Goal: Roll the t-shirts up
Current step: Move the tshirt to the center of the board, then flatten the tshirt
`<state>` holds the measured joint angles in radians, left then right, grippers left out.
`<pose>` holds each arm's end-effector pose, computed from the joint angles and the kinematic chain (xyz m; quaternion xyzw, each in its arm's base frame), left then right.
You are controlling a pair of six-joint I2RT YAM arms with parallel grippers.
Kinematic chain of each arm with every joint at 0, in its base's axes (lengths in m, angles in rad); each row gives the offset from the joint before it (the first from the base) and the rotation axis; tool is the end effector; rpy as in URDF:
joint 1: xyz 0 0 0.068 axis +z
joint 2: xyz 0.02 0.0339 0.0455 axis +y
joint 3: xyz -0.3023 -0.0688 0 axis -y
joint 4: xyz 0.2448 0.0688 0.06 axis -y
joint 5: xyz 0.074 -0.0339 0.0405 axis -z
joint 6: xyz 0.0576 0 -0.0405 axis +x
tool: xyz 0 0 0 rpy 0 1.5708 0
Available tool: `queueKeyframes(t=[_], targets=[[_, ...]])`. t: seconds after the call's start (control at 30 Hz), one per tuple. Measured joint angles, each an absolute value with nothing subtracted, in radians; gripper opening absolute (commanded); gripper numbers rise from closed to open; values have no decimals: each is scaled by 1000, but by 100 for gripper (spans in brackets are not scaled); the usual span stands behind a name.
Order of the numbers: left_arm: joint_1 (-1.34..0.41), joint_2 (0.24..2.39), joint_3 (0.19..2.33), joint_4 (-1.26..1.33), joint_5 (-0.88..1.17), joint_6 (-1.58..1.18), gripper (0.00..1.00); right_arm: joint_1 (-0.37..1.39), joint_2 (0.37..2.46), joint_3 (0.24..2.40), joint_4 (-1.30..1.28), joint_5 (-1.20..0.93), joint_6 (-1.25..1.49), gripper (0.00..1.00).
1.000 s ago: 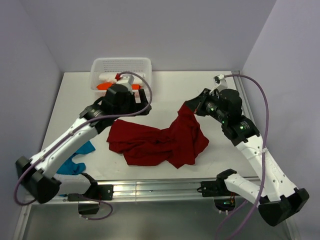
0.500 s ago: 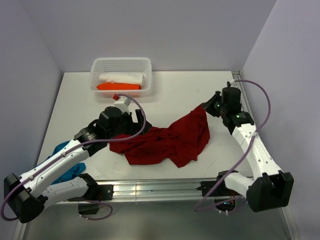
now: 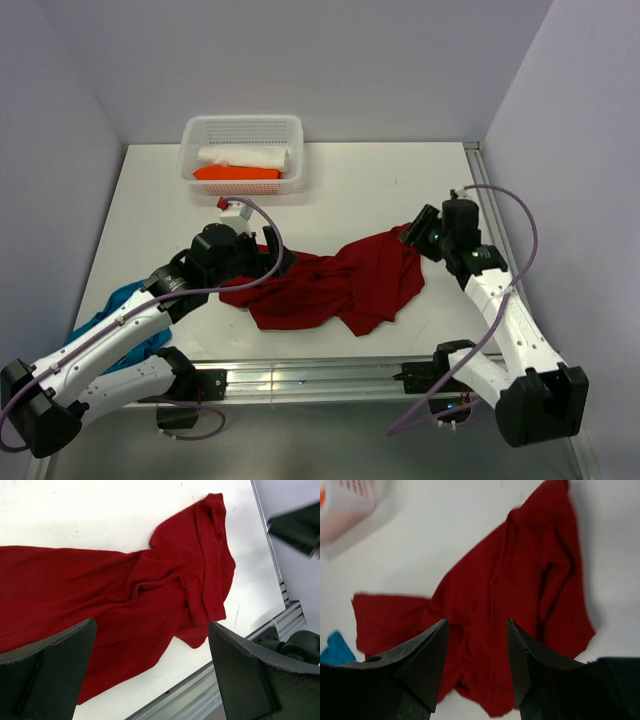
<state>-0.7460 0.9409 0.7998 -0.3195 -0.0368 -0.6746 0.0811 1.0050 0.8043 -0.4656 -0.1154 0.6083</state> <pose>0.1561 -0.1414 0.3243 0.0206 0.8495 -0.3317 0.4097 0.2117 0.0239 0.2976 0.2096 0.8735 0.1962 0.3931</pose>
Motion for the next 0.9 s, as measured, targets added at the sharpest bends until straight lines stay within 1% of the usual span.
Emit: queueKeyframes(t=[0.1, 0.23, 0.3, 0.4, 0.6, 0.77, 0.9], targets=[[-746, 941, 805, -339, -76, -695, 100, 188, 963, 757, -493, -102, 614, 56], [-746, 976, 818, -390, -128, -723, 100, 393, 943, 708, -521, -35, 659, 54], [-746, 979, 818, -406, -139, -731, 99, 448, 929, 691, -544, -5, 683, 52], [-746, 973, 818, -412, -155, -746, 99, 485, 917, 666, -562, 33, 719, 50], [-746, 968, 818, -431, -176, -754, 99, 570, 936, 619, -582, 81, 780, 50], [-746, 968, 819, -435, -186, -756, 100, 634, 983, 618, -594, 118, 803, 53], [-746, 968, 818, -435, -186, -756, 100, 661, 1035, 618, -596, 138, 811, 53]])
